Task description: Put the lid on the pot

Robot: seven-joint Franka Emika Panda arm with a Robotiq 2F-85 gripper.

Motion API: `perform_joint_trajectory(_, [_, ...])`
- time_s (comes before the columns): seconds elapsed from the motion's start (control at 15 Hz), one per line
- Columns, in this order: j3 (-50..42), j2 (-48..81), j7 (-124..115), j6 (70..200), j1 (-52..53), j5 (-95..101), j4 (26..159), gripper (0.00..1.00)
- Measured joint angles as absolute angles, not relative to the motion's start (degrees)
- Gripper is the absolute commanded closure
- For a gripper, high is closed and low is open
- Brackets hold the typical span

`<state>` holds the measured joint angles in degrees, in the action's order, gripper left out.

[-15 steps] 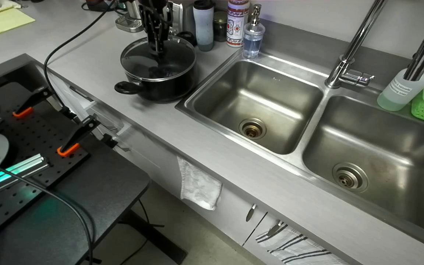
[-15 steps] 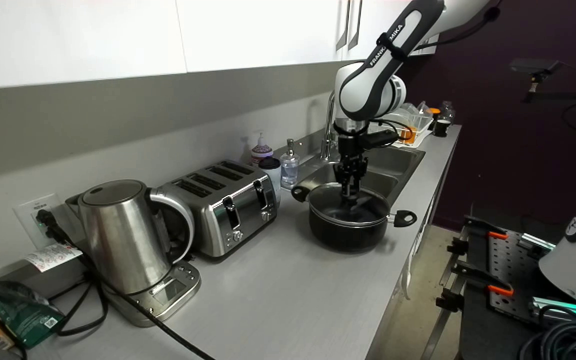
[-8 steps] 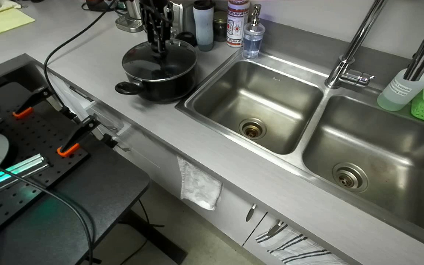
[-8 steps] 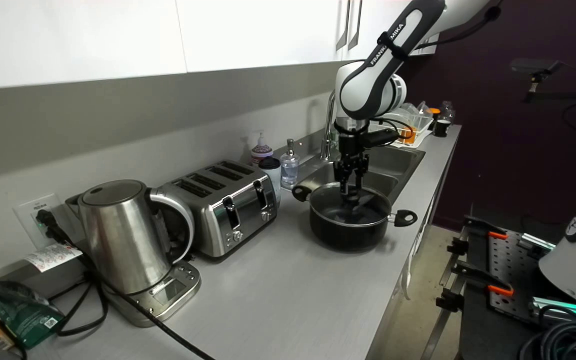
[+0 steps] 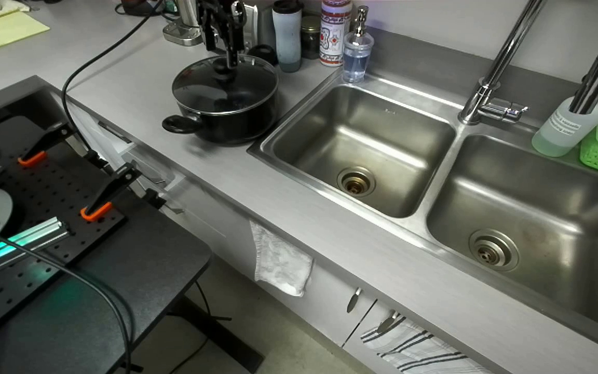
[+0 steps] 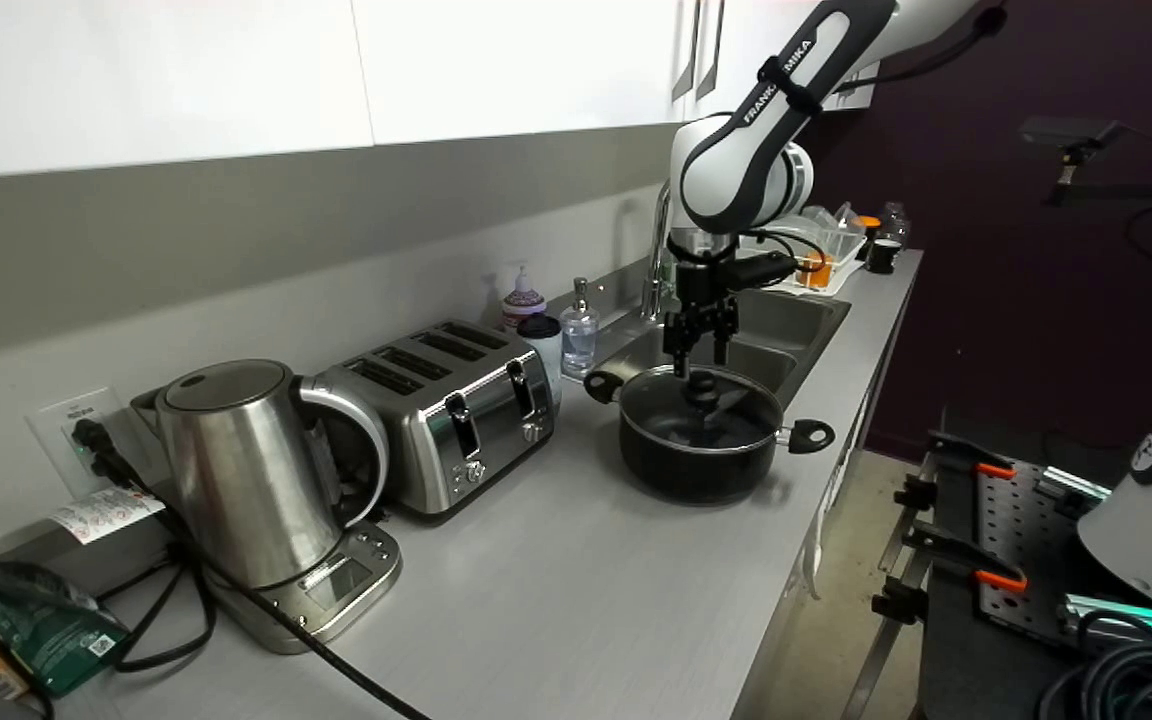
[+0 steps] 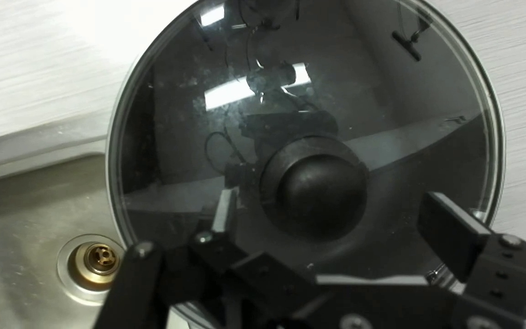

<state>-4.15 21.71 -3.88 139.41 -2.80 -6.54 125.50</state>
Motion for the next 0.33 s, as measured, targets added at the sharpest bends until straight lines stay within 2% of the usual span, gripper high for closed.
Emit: perform_joint_trajectory(0.33, [-4.13,21.05,-3.6,139.35,-2.74,-3.99,125.51,0.0])
